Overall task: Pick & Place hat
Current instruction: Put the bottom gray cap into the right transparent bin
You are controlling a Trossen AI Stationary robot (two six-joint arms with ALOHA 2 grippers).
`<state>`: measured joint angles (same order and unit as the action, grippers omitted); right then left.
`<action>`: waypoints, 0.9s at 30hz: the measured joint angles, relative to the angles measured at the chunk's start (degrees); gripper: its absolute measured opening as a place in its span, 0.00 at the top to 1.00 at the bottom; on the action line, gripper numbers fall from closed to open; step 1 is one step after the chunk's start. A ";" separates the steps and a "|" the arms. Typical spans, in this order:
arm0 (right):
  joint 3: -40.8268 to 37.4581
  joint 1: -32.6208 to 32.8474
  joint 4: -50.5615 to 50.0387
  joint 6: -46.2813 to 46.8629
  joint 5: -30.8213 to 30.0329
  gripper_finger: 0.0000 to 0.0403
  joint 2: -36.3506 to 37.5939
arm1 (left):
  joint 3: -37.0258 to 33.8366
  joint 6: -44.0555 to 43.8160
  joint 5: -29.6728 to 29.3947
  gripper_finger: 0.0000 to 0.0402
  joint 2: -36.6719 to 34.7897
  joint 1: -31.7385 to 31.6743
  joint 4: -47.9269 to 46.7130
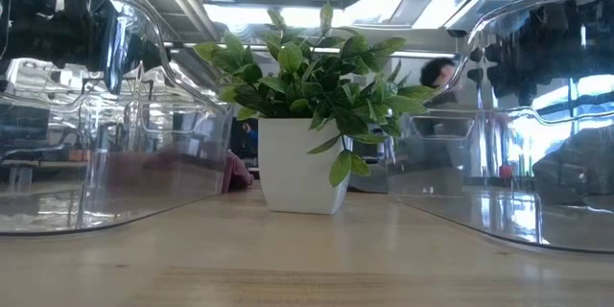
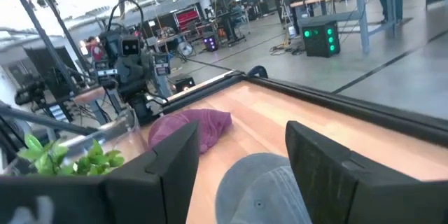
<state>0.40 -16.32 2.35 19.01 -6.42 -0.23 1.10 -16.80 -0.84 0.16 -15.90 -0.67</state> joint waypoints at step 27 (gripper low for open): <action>7.79 0.07 5.74 -9.30 2.97 0.16 -1.58 | 0.02 0.00 -1.48 0.86 -0.01 0.00 0.04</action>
<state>8.19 -16.25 8.08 9.72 -3.45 -1.80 1.12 -16.80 -2.32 0.15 -15.90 -0.63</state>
